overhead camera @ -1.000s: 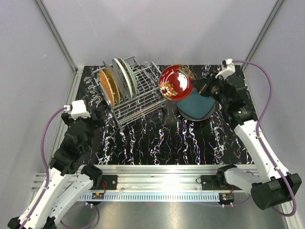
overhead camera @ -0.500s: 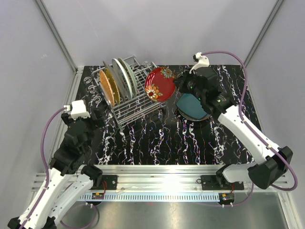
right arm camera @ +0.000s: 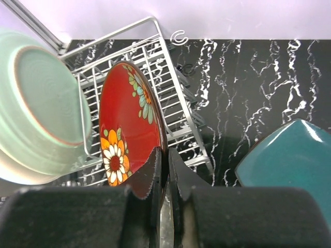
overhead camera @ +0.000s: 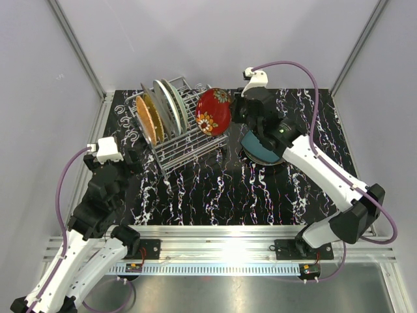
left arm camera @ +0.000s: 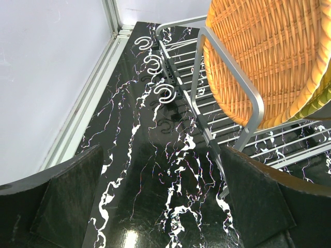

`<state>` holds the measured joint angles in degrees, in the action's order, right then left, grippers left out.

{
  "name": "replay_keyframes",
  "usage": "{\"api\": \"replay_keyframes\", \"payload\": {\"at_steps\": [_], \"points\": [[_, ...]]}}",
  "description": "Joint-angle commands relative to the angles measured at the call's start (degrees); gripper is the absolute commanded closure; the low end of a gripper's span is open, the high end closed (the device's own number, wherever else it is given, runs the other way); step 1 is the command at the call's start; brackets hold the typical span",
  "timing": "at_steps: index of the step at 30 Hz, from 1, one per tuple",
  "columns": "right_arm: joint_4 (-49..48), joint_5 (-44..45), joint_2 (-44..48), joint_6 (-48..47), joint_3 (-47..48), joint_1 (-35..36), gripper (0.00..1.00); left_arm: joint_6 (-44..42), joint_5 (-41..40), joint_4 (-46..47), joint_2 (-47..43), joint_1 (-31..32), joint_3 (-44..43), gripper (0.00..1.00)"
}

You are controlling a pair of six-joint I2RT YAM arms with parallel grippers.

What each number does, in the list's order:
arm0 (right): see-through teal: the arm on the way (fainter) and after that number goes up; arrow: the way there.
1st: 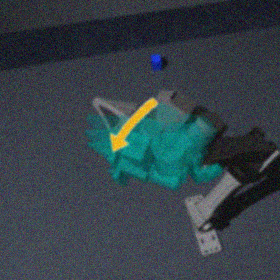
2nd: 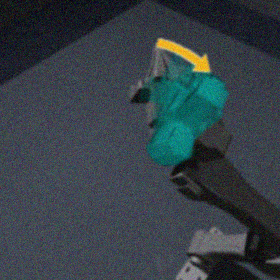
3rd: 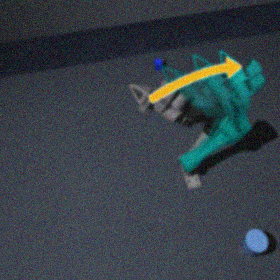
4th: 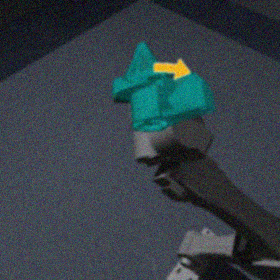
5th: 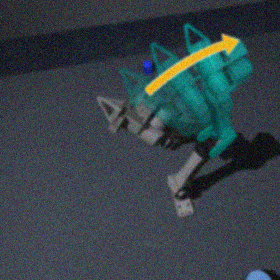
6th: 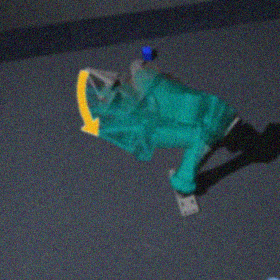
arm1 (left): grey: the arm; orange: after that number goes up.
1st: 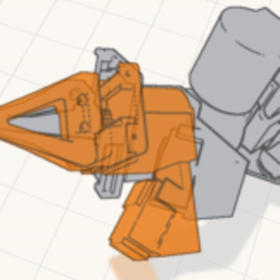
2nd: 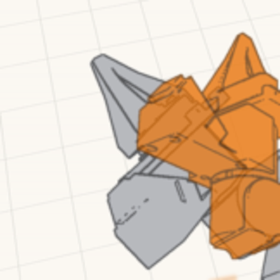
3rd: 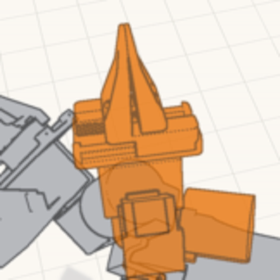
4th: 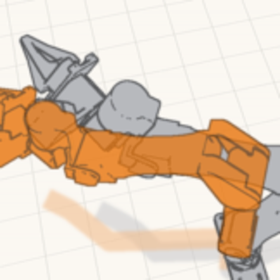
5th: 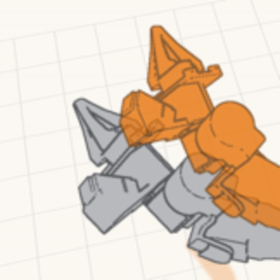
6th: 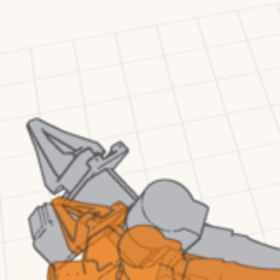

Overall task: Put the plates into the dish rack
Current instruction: Insert the plate into the dish rack

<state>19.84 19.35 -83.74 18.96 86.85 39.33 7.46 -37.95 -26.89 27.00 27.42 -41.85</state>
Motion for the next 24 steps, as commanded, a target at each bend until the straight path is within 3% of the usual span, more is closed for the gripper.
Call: {"api": "replay_keyframes", "payload": {"at_steps": [1, 11, 24], "points": [[-4.89, 3.58, -0.10, -2.78, 4.64, 1.45, 1.00, -0.26, -0.72, 2.37, -0.64, -0.26, 0.18, 0.01], [-6.12, 5.69, -2.91, -5.60, 7.02, 3.82, 1.00, -0.17, 0.07, 2.37, -0.72, -0.26, 0.10, 0.01], [-6.91, 15.36, -10.03, -13.86, 12.65, 10.06, 1.00, 0.01, 1.39, 2.46, -1.25, -0.26, 0.10, 0.01]]}}
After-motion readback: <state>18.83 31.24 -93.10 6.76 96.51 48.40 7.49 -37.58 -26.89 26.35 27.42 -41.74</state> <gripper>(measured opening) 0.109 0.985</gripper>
